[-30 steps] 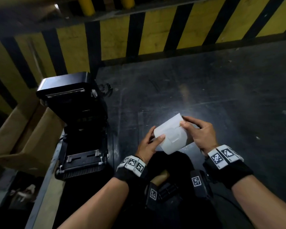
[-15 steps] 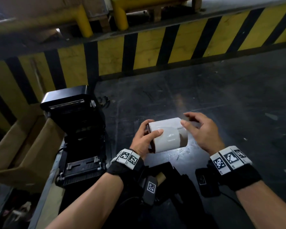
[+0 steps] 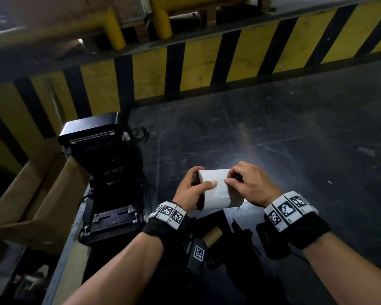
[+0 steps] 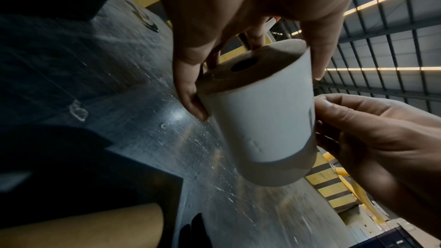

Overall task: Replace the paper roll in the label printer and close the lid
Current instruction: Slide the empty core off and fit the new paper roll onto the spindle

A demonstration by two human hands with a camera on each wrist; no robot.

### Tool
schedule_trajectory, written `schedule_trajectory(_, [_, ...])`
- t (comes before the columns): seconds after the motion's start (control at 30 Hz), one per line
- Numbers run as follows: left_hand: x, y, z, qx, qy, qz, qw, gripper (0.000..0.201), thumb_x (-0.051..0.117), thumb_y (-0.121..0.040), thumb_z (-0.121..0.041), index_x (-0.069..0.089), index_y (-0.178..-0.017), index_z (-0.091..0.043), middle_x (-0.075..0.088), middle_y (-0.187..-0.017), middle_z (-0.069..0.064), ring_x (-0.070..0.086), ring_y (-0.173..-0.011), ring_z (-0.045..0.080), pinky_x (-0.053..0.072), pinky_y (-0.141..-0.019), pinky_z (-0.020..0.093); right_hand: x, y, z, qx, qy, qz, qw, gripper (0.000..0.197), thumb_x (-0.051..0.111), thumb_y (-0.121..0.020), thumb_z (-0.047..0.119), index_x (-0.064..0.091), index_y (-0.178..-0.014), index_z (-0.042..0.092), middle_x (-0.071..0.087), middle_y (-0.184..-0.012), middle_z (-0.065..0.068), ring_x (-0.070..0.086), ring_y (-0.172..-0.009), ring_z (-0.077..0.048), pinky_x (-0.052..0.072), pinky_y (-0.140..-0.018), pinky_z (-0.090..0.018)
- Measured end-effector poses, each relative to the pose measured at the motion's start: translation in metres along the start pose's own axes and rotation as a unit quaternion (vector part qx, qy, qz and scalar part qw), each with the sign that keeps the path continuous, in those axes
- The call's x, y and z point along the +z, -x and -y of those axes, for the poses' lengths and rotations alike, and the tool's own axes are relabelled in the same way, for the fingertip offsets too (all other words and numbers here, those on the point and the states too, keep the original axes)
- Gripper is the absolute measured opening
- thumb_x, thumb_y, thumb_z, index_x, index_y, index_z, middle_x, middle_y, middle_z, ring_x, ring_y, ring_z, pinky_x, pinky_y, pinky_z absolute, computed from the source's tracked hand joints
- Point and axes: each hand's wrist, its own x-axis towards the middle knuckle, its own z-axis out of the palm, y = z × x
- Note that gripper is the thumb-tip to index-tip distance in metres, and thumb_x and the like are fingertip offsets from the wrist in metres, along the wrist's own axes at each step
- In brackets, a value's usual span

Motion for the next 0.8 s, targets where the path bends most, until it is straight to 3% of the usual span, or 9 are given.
schedule_trajectory(0.13, [-0.003, -0.005, 0.008, -0.025, -0.012, -0.010, 1.000, 0.042, 0.075, -0.071, -0.022, 0.057, -0.108, -0.032, 0.061, -0.111, 0.005, 0.062, -0.101, 0.028, 0.052, -0.076, 0.041, 0.015, 0.007, -0.002, -0.011, -0.013, 0.005, 1.000, 0.010, 0.054, -0.087, 0.020, 0.051, -0.078, 0.019, 0.049, -0.082, 0.005, 0.047, -0.075, -0.013, 0.036, -0.074, -0.029])
schedule_trajectory(0.23, [-0.006, -0.007, 0.013, -0.040, -0.005, -0.029, 0.999, 0.037, 0.072, -0.075, -0.016, 0.057, -0.107, -0.028, 0.061, -0.105, 0.003, 0.060, -0.094, 0.025, 0.049, -0.069, 0.032, 0.024, 0.016, -0.003, 0.012, -0.081, -0.012, 0.997, 0.010, 0.052, -0.089, 0.015, 0.051, -0.079, 0.013, 0.053, -0.076, 0.004, 0.048, -0.069, -0.010, 0.035, -0.065, -0.016])
schedule_trajectory(0.33, [-0.012, -0.013, 0.021, -0.051, -0.018, -0.040, 0.998, 0.038, 0.073, -0.074, -0.016, 0.057, -0.107, -0.028, 0.062, -0.106, 0.003, 0.060, -0.095, 0.024, 0.048, -0.072, 0.034, 0.027, 0.021, -0.012, 0.077, -0.156, -0.066, 0.983, 0.012, 0.053, -0.089, 0.014, 0.052, -0.077, 0.014, 0.054, -0.066, 0.008, 0.051, -0.061, 0.001, 0.038, -0.060, -0.009])
schedule_trajectory(0.4, [-0.015, -0.016, 0.027, -0.057, -0.038, -0.051, 0.996, 0.041, 0.075, -0.071, -0.019, 0.057, -0.105, -0.030, 0.062, -0.110, 0.005, 0.061, -0.098, 0.026, 0.049, -0.074, 0.036, 0.026, 0.018, -0.029, 0.121, -0.141, -0.093, 0.978, 0.012, 0.055, -0.088, 0.015, 0.053, -0.076, 0.015, 0.053, -0.064, 0.008, 0.051, -0.058, -0.001, 0.038, -0.057, -0.009])
schedule_trajectory(0.47, [-0.017, -0.017, 0.030, -0.060, -0.059, -0.063, 0.994, 0.045, 0.079, -0.059, -0.030, 0.059, -0.099, -0.038, 0.062, -0.116, 0.009, 0.060, -0.107, 0.031, 0.052, -0.083, 0.043, 0.027, 0.014, -0.053, 0.165, -0.081, -0.054, 0.981, 0.013, 0.056, -0.086, 0.019, 0.056, -0.075, 0.013, 0.057, -0.071, 0.000, 0.052, -0.064, -0.008, 0.038, -0.060, -0.013])
schedule_trajectory(0.53, [-0.018, -0.020, 0.033, -0.061, -0.066, -0.064, 0.994, 0.047, 0.078, -0.051, -0.036, 0.059, -0.093, -0.044, 0.061, -0.118, 0.010, 0.059, -0.111, 0.033, 0.049, -0.091, 0.050, 0.032, 0.010, -0.077, 0.203, 0.016, 0.046, 0.978, 0.013, 0.056, -0.085, 0.023, 0.057, -0.076, 0.014, 0.059, -0.087, -0.006, 0.056, -0.083, -0.023, 0.044, -0.078, -0.030])
schedule_trajectory(0.6, [-0.020, -0.020, 0.032, -0.064, -0.073, -0.063, 0.993, 0.044, 0.078, -0.060, -0.030, 0.058, -0.097, -0.044, 0.061, -0.118, 0.007, 0.058, -0.112, 0.031, 0.049, -0.089, 0.048, 0.038, 0.008, -0.088, 0.229, 0.072, 0.135, 0.961, 0.010, 0.056, -0.083, 0.024, 0.053, -0.074, 0.021, 0.053, -0.096, -0.006, 0.055, -0.098, -0.027, 0.043, -0.093, -0.042])
schedule_trajectory(0.7, [-0.022, -0.023, 0.033, -0.065, -0.089, -0.040, 0.993, 0.047, 0.073, -0.074, -0.018, 0.054, -0.113, -0.035, 0.059, -0.122, 0.006, 0.056, -0.112, 0.028, 0.048, -0.089, 0.046, 0.046, 0.010, -0.097, 0.251, 0.129, 0.188, 0.941, 0.001, 0.057, -0.082, 0.022, 0.057, -0.081, 0.022, 0.051, -0.107, -0.006, 0.052, -0.105, -0.025, 0.035, -0.100, -0.045])
schedule_trajectory(0.8, [-0.024, -0.019, 0.034, -0.067, -0.087, -0.035, 0.993, 0.049, 0.070, -0.077, -0.015, 0.051, -0.119, -0.030, 0.058, -0.123, 0.006, 0.055, -0.106, 0.023, 0.047, -0.083, 0.041, 0.052, 0.014, -0.104, 0.240, 0.159, 0.179, 0.941, 0.006, 0.056, -0.083, 0.026, 0.051, -0.081, 0.024, 0.050, -0.111, -0.006, 0.052, -0.104, -0.023, 0.032, -0.097, -0.041])
